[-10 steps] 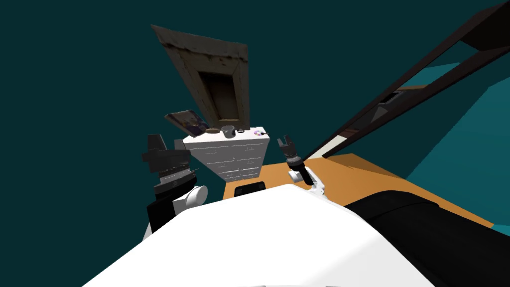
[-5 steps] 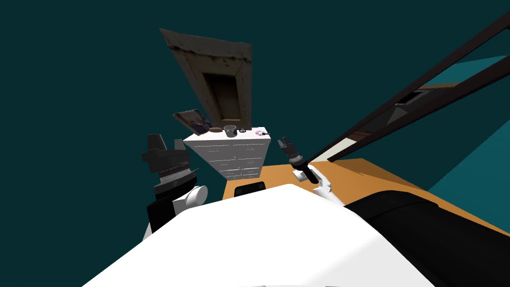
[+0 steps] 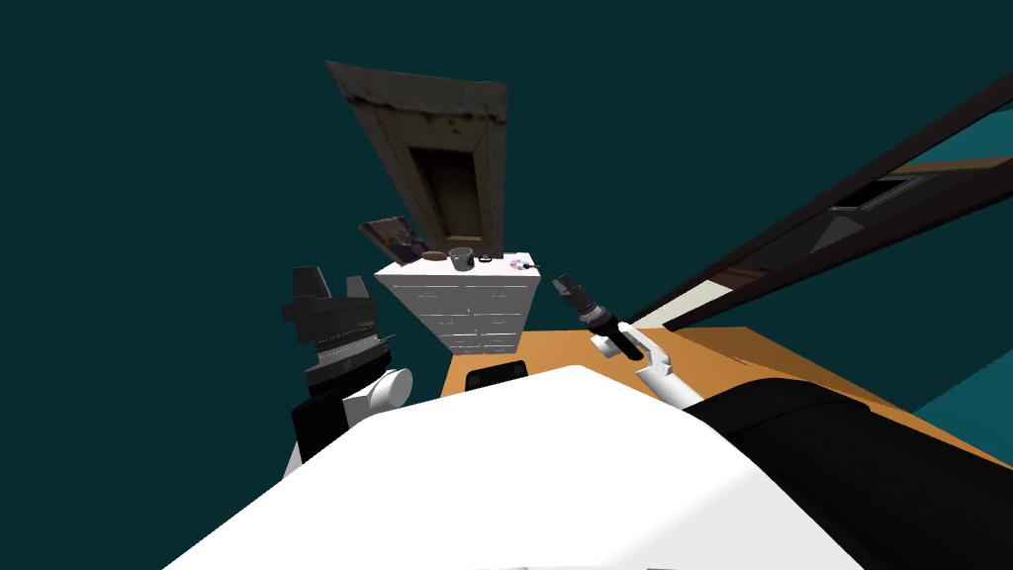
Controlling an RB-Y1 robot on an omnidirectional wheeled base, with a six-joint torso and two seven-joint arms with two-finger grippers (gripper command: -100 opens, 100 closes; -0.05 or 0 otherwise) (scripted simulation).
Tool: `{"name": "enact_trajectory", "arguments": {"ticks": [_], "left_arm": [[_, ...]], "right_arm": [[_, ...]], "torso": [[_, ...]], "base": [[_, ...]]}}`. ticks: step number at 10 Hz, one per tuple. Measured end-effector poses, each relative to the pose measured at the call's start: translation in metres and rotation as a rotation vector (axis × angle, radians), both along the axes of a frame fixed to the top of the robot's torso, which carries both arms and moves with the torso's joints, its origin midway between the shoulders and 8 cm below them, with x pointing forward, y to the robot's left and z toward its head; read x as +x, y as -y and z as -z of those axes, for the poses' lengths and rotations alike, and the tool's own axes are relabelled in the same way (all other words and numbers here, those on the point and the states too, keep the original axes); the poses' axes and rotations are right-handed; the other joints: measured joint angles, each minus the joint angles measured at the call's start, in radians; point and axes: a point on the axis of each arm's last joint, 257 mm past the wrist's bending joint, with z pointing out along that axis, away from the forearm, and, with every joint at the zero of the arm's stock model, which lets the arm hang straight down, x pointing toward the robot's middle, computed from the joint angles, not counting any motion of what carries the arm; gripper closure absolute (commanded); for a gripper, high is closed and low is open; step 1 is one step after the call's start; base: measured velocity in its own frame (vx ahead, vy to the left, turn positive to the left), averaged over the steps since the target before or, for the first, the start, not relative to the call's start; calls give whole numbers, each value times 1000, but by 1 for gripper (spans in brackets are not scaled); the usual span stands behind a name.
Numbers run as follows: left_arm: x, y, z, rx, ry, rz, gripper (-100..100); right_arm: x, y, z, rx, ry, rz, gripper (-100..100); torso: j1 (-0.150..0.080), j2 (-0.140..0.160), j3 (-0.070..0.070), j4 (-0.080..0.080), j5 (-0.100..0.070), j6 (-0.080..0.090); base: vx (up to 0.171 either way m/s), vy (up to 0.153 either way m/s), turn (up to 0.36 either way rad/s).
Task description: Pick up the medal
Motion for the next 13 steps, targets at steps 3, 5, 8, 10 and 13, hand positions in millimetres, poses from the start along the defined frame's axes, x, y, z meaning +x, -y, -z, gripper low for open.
{"name": "enact_trajectory", "arguments": {"ticks": [3, 5, 8, 10, 13], "left_arm": [[0, 0, 0, 0, 0, 0, 0], [0, 0, 0, 0, 0, 0, 0], [0, 0, 0, 0, 0, 0, 0], [0, 0, 0, 0, 0, 0, 0], [0, 0, 0, 0, 0, 0, 0]], "right_arm": [[1, 4, 6, -83, -19, -25, -100], [3, 11, 10, -146, -33, -41, -100], [5, 17, 14, -228, -50, -66, -100], [6, 21, 17, -279, -62, -79, -100], [8, 27, 18, -361, -77, -104, -100]], "torso": [[0, 0, 0, 0, 0, 0], [-1, 0, 0, 0, 0, 0], [-1, 0, 0, 0, 0, 0], [-1, 0, 0, 0, 0, -1], [-1, 0, 0, 0, 0, -1]], "base": [[-14, -33, 96], [-11, -35, 58], [-14, -32, 96], [-17, -40, 161], [-14, -33, 88]]}}
